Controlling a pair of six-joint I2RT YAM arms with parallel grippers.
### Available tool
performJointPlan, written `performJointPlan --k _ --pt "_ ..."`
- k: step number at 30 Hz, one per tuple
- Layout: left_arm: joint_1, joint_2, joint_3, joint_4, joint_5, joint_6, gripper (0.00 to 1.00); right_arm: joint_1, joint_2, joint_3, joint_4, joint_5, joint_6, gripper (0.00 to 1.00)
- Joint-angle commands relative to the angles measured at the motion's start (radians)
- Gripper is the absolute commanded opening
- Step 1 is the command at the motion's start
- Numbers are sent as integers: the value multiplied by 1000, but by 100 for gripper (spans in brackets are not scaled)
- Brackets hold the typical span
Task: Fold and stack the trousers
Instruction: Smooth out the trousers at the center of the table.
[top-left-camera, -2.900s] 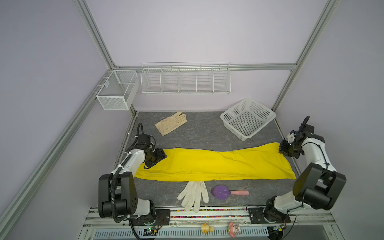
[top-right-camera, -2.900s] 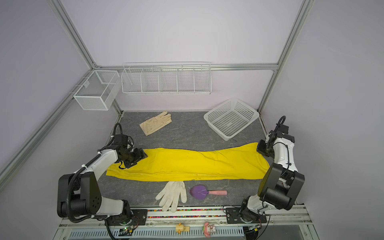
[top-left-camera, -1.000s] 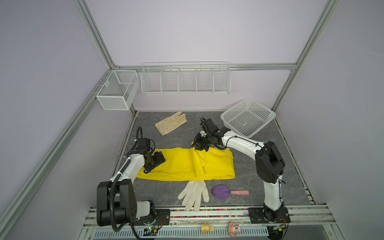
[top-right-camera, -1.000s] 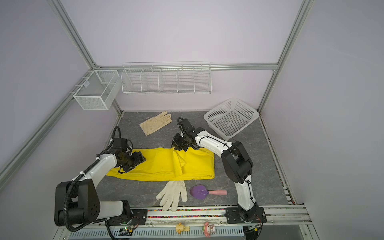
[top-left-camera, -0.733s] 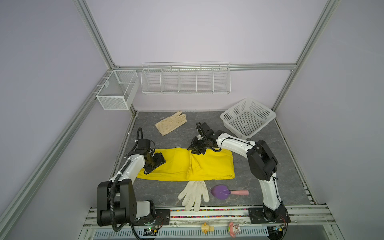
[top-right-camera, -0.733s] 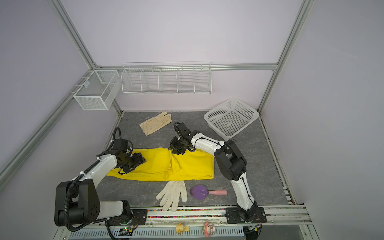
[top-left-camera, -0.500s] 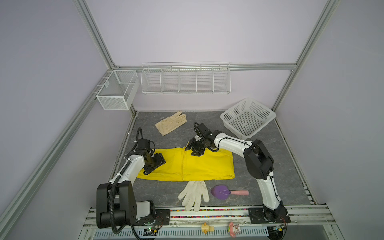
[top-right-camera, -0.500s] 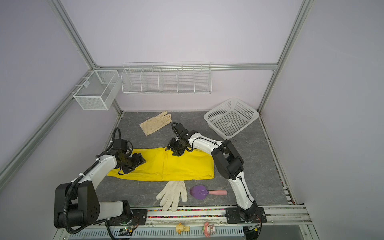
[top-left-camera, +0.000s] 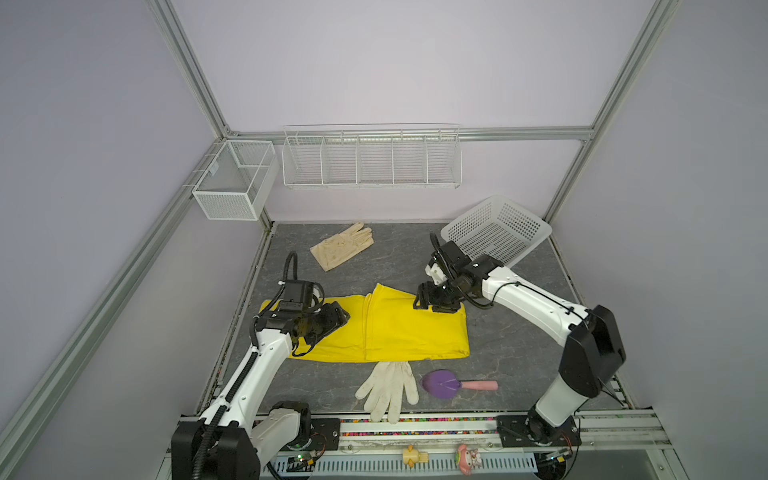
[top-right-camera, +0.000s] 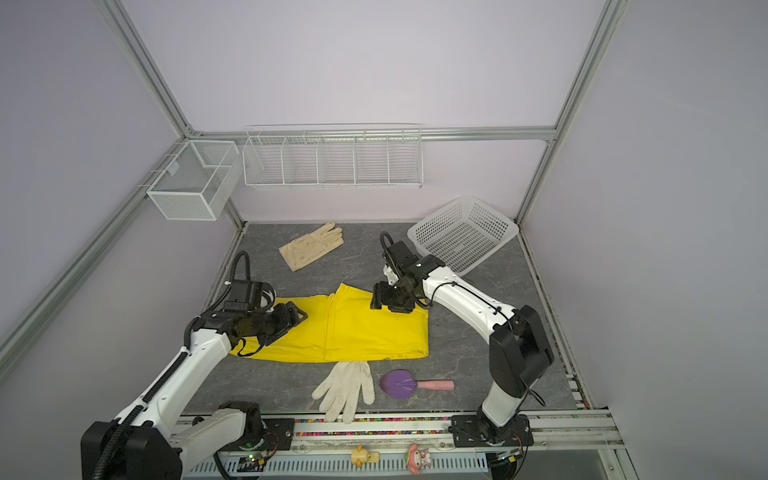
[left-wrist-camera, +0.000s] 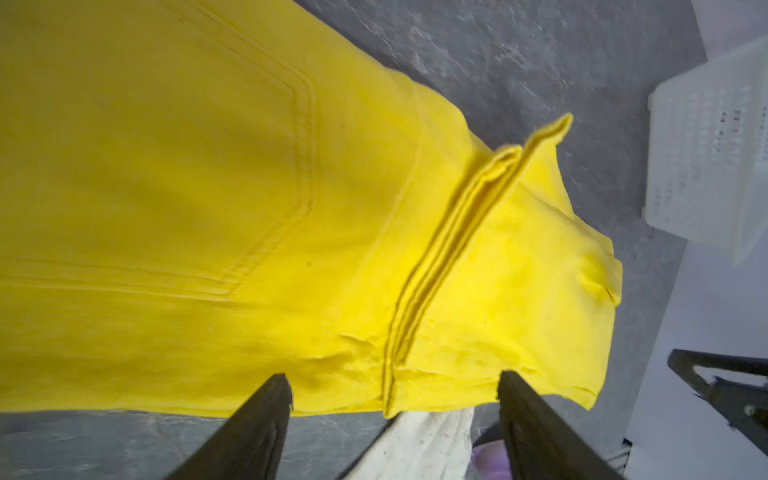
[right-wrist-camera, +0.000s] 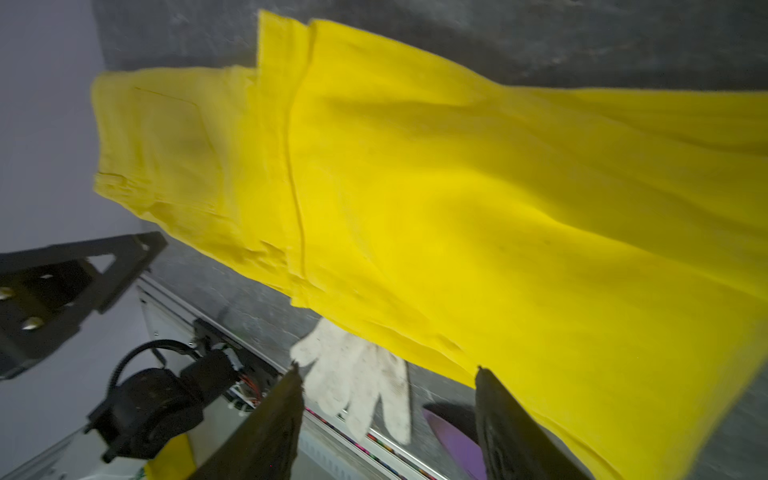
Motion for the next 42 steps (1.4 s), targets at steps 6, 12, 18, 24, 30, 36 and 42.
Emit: performJointPlan --k 6,12,18,24,30,36,42 --pt "-259 150 15 147 -83 -183 71 -66 -178 -289 -31 85 -137 68" --pt "-299 299 36 202 -124 -181 61 -66 -170 -401 83 52 -128 62" --pt "-315 392 39 217 -149 -177 43 -67 -140 -435 74 117 -149 54" --pt "-317 414 72 206 -132 -167 15 -72 -91 -478 95 127 -168 46" --pt "-318 329 143 43 -143 -137 3 -77 -89 -485 78 158 -187 37" --pt "-330 226 152 -42 -69 -185 2 -78 -130 -482 44 173 -203 34" --pt "-340 211 31 12 -38 -223 7 -80 -135 -493 46 171 -200 32"
